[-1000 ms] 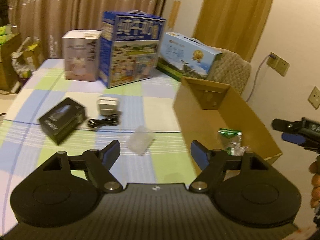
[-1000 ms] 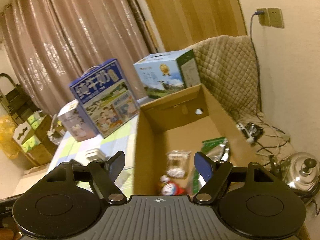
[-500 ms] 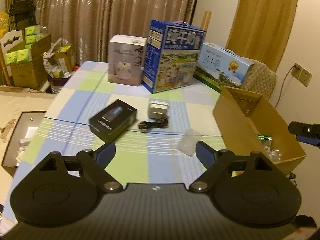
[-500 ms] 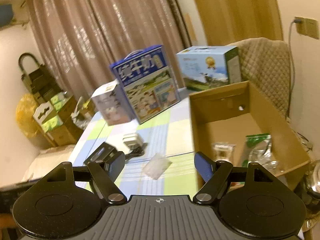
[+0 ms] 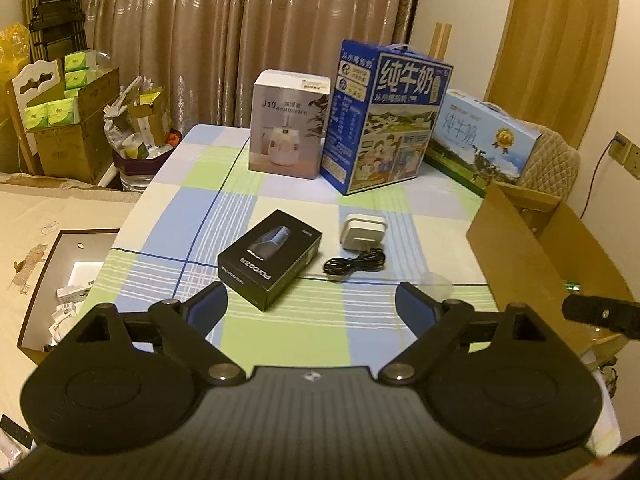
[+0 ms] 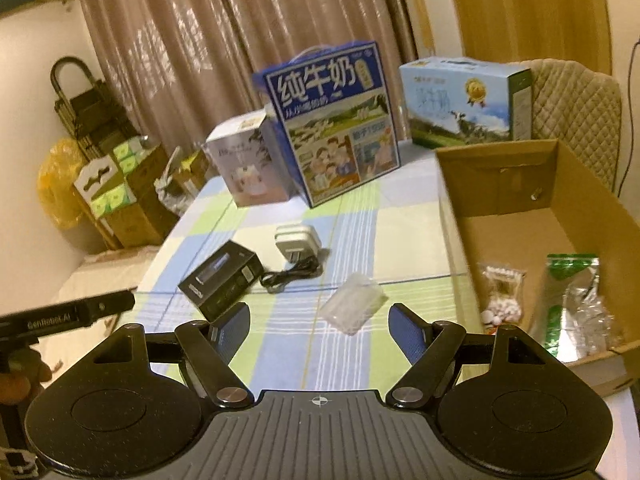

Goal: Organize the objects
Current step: 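Move both tools back over the table toward the clear plastic cup, then grasp the clear plastic cup with right tool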

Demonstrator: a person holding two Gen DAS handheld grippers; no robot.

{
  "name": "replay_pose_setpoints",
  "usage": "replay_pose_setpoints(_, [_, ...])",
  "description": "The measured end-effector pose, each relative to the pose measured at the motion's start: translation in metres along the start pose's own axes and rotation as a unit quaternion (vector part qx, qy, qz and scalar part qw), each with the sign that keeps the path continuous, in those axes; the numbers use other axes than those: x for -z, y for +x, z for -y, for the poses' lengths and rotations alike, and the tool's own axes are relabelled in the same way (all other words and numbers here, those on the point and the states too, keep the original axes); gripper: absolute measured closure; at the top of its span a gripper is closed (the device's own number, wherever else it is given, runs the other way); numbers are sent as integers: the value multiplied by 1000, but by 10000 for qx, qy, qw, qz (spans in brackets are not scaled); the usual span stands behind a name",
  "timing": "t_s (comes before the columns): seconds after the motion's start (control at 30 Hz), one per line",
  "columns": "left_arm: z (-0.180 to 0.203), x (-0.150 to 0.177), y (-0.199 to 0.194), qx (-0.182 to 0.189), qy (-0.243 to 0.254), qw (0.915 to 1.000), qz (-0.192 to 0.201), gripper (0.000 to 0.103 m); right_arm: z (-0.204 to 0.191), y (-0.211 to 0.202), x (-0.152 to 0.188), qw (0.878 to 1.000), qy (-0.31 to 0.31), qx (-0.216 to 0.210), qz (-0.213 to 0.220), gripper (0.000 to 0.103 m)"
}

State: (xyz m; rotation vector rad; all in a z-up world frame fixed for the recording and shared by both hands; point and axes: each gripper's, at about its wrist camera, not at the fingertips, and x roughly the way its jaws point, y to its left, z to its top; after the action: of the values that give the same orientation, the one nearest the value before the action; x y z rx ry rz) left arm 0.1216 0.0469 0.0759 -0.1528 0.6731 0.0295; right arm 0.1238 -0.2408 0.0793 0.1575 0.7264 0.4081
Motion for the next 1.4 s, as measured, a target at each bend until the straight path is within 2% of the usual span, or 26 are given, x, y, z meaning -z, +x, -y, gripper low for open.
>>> replay_pose_setpoints(0.43, [-23,1,76,-123,369,9991,-172,14,5,92,13,9984,171,207,-494,29])
replay_pose_setpoints(0.7, [-37,1,117,-246,430,9987,-146,14,14,138,11,9967,208,420,-670,29])
replay_pose_setpoints(0.77, [-39,0,128,-290,542,9978,-240,14,17,148,10,9963,193,467,-700,29])
replay_pose_setpoints(0.9, [-41,-4,143,-293,792,9962,-229,13,22,169,8,9953,202,570,-758,29])
replay_pose_setpoints(1.2, [-38,-11,159,-193,811,9961,-276,11,25,208,10,9933,184,696,-904,29])
replay_pose_setpoints(1.4, [-38,-11,169,-207,989,9942,-381,11,13,232,8,9895,-179,1013,-1010,30])
